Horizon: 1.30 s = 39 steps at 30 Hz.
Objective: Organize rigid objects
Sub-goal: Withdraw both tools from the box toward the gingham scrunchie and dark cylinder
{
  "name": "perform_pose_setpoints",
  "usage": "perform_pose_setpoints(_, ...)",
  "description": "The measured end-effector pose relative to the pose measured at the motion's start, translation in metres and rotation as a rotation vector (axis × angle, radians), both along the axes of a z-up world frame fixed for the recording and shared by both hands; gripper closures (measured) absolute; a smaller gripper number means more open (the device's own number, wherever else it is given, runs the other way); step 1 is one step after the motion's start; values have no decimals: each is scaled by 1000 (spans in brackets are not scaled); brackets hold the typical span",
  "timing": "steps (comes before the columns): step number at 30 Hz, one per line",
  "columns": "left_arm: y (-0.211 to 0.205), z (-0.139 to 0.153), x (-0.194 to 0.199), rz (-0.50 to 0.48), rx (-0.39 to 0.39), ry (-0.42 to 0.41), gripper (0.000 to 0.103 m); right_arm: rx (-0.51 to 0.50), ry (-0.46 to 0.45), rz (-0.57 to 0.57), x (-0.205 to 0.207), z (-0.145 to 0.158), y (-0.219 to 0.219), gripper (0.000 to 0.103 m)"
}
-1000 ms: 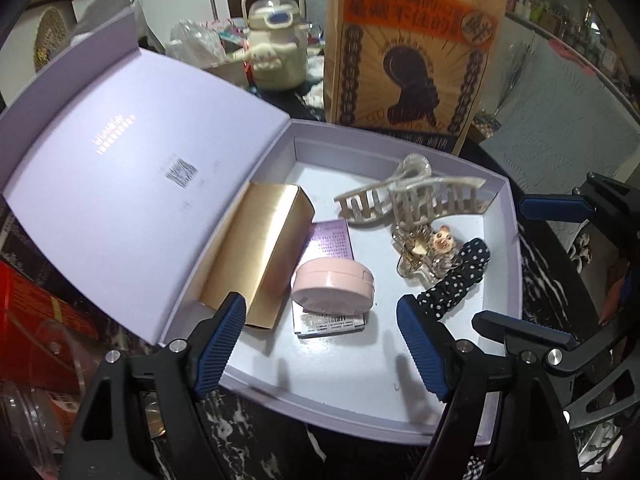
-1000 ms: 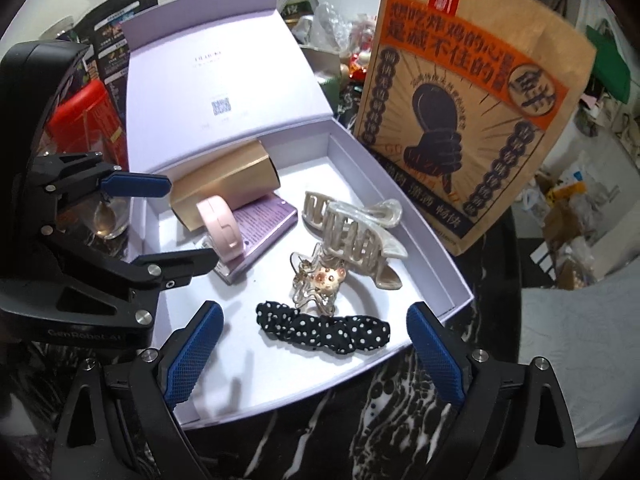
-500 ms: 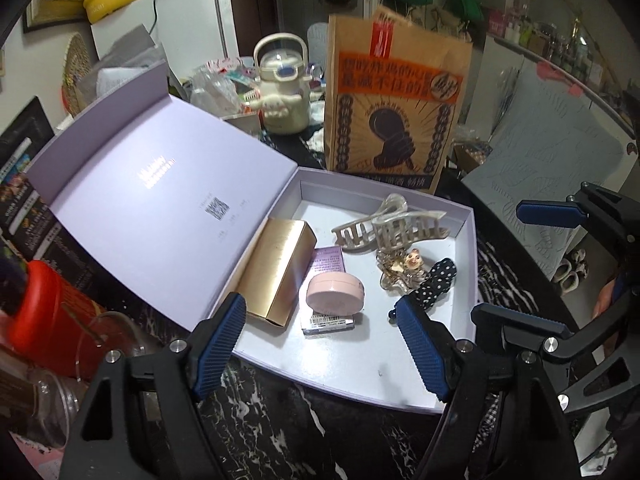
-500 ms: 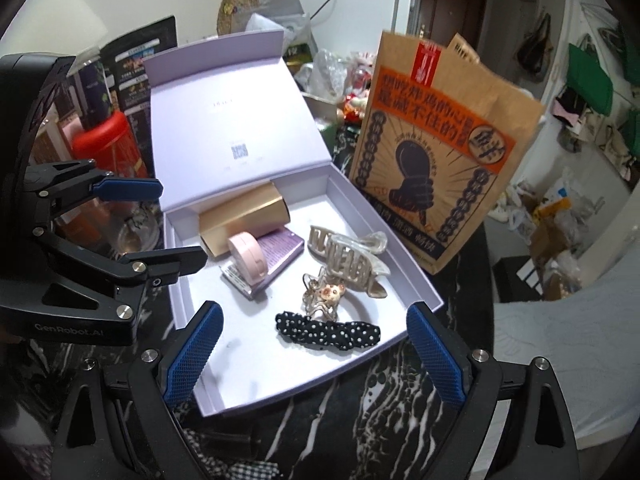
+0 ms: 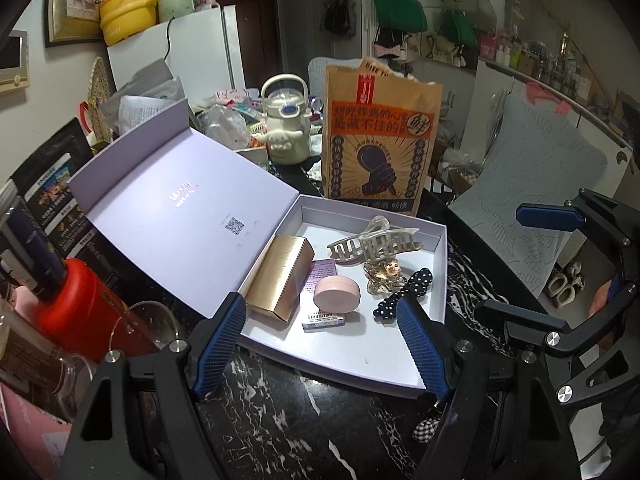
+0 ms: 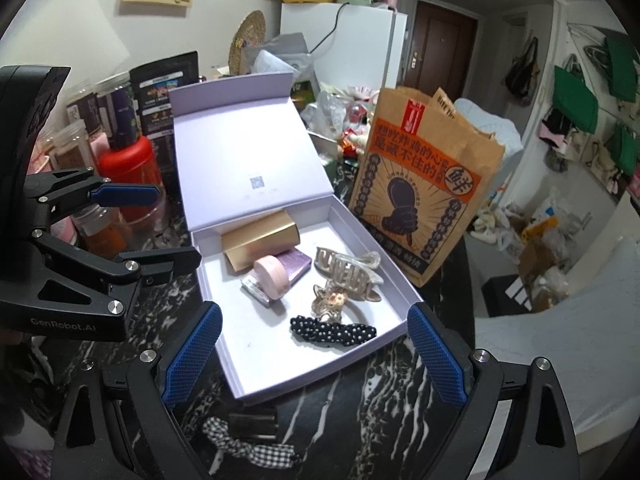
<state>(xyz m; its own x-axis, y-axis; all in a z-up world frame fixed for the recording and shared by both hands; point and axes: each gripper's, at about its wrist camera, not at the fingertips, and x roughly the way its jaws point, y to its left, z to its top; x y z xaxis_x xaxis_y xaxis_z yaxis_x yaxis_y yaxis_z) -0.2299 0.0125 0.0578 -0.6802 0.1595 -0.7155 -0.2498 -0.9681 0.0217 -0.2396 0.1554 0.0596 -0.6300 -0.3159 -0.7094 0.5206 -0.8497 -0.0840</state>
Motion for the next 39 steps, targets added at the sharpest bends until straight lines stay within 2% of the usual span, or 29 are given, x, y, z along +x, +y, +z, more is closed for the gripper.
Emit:
perform_pose_setpoints(8,-4,14,29,-1,9,49,25,-13,36,-6,29,9,2,7)
perform_pose_setpoints(17,-11,15,62,1,16,66,25,-31,48,-30,59,8,9,6)
perform_pose_setpoints(28,-20,-7,92,0,48,38,25,-64,23,-67,88,-14,12,4)
perform_pose_setpoints(30,-22,-11,93,5,57,26,25,-57,16,-66,91,-20,11,0)
perform_pose_setpoints(35,-30,-25,97,35,81,0,25,-15,13,-94,99,-36,7,0)
perform_pose_setpoints(39,-35,-35,100,50,92,-21,25,-26,28,-121,106,-47,8,0)
